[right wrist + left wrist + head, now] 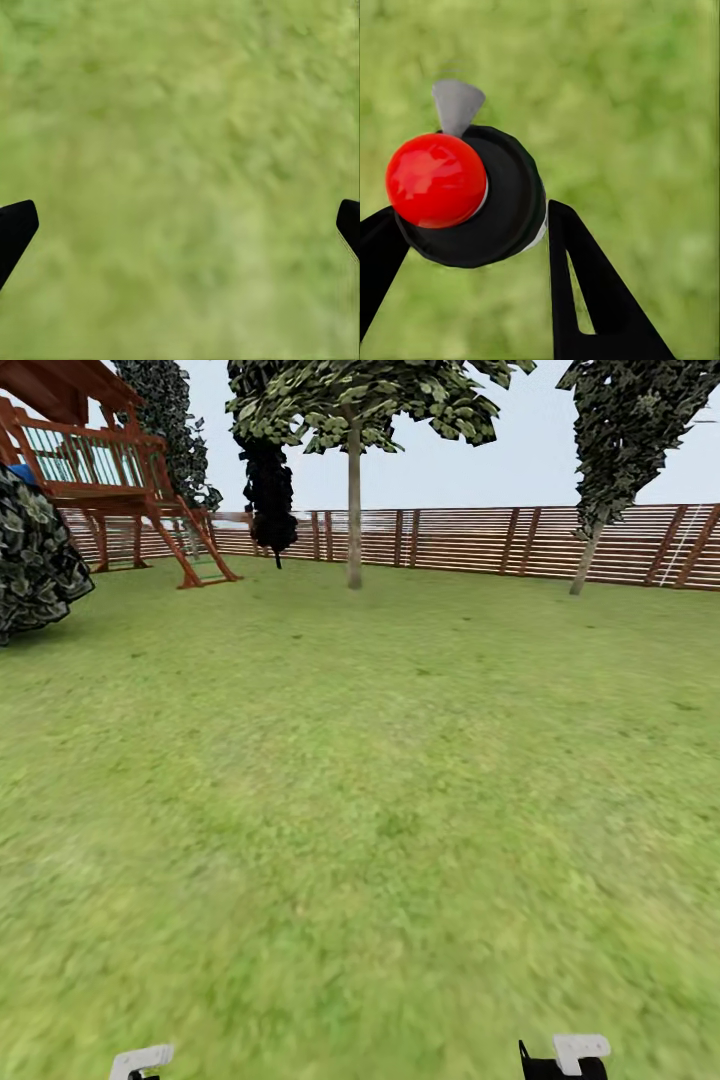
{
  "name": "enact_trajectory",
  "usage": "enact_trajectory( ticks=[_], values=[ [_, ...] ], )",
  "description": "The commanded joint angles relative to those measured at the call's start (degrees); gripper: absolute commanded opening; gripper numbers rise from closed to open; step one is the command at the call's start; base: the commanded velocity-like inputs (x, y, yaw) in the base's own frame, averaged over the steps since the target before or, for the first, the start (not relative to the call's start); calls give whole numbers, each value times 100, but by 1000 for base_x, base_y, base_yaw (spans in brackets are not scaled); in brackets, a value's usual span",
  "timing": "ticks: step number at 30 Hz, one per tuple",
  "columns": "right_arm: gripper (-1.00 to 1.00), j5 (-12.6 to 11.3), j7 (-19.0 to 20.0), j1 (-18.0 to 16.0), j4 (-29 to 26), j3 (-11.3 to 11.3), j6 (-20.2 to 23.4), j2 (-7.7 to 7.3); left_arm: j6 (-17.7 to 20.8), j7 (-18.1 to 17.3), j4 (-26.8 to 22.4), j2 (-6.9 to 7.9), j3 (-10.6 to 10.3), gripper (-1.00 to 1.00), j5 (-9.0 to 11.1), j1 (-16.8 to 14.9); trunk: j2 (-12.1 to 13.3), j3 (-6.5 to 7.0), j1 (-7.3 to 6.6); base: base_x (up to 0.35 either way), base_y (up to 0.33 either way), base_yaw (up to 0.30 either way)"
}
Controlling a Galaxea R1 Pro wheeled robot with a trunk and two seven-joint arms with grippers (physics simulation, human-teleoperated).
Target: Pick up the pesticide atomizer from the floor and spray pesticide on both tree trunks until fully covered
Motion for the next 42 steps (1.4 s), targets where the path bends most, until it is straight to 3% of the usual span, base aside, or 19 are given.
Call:
enact_trajectory(
  ticks=[1, 42],
  values=[
    [100, 55, 10, -6, 6, -48, -28, 2, -12, 82, -2, 3, -61, -100, 20, -2, -2, -5, 3, 336, 0, 0],
    [100, 48, 10, -6, 3, -48, -28, 2, -12, 82, -2, 3, -61, -100, 20, -2, -2, -5, 3, 335, 0, 0]
  ],
)
